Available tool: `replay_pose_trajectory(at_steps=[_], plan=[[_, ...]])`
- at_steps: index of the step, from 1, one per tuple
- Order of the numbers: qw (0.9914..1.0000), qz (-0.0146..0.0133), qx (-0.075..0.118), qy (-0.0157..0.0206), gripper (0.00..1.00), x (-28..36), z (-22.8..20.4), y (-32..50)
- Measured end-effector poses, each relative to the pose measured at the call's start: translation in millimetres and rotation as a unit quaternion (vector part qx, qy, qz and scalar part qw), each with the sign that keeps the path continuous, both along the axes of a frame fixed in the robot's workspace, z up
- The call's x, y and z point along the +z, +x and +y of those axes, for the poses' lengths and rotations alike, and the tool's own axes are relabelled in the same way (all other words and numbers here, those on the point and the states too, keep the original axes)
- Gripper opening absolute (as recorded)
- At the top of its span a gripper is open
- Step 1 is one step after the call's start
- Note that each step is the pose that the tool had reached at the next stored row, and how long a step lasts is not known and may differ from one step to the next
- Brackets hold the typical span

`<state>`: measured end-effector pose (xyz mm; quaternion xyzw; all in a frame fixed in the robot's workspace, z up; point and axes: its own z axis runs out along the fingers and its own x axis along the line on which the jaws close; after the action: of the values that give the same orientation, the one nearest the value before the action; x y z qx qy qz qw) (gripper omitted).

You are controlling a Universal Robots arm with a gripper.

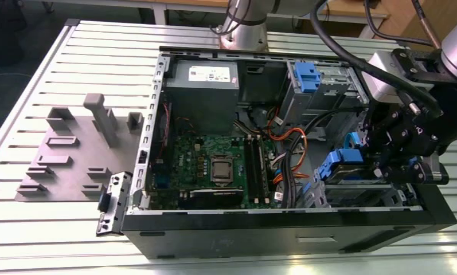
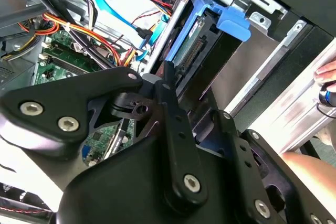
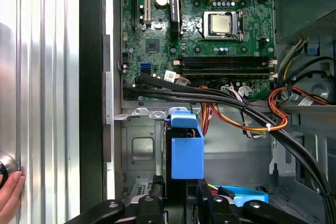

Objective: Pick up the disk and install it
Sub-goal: 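Insert the disk into the insertion slot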

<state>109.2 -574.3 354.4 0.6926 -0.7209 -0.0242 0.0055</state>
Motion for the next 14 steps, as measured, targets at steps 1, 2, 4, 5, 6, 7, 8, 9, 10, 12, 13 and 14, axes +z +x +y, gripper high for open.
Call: replay_pose_trajectory(at_steps=[1,2,4,5,6,7,8,9,10,12,13,14], plan=[[1.00000,0.0000,0.000,0.0000,0.35,0.0,0.0,0.0],[1.00000,0.0001,0.000,-0.0001,0.35,0.0,0.0,0.0],[1.00000,0.0000,0.000,0.0000,0.36,0.0,0.0,0.0],[1.00000,0.0000,0.000,0.0000,0.42,0.0,0.0,0.0],[1.00000,0.0000,0.000,0.0000,0.48,-0.1,0.0,0.0],[1.00000,0.0000,0.000,0.0000,0.48,0.0,0.0,0.0],[1.00000,0.0000,0.000,0.0000,0.48,-0.1,0.0,0.0],[1.00000,-0.0009,0.000,0.0003,0.48,-0.7,0.0,0.0],[1.00000,-0.0030,0.000,0.0006,0.48,-1.5,0.0,-0.1],[0.99997,-0.0076,0.000,0.0009,0.48,-3.2,0.0,-0.3],[0.99996,-0.0091,0.000,0.0009,0.48,-3.8,0.0,-0.3],[0.99996,-0.0093,0.000,0.0008,0.48,-3.9,0.0,-0.2]])
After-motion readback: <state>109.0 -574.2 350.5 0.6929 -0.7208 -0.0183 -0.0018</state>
